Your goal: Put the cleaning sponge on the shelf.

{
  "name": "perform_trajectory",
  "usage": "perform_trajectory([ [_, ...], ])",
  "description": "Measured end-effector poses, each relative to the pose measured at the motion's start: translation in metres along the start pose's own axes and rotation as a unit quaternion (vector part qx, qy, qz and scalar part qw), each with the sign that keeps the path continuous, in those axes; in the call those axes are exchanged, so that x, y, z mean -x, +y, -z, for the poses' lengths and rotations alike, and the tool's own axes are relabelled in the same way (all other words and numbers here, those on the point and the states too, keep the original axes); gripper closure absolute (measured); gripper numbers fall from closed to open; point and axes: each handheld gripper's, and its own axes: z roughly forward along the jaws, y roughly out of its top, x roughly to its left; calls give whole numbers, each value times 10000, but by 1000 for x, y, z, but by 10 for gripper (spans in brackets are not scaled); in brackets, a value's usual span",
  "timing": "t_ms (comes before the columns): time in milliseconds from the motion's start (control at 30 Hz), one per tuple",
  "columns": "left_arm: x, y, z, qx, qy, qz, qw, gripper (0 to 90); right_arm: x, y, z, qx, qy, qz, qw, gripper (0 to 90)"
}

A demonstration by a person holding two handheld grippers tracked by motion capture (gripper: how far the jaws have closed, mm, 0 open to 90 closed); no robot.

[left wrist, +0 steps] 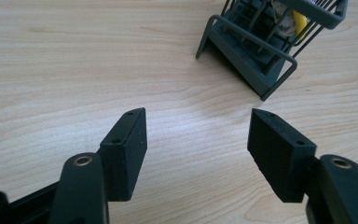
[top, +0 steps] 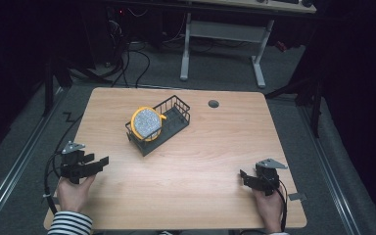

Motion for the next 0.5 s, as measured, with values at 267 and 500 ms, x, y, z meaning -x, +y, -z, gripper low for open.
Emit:
perform_trajectory([
  [267, 1, -7, -5, -66, -8, 28, 10000, 381, 0, 0, 0, 1, 0, 4, 10000, 295],
  [500, 2, -16, -14, -131, -18, 84, 9999, 377, 0, 0, 0, -1, 0, 3, 10000, 295],
])
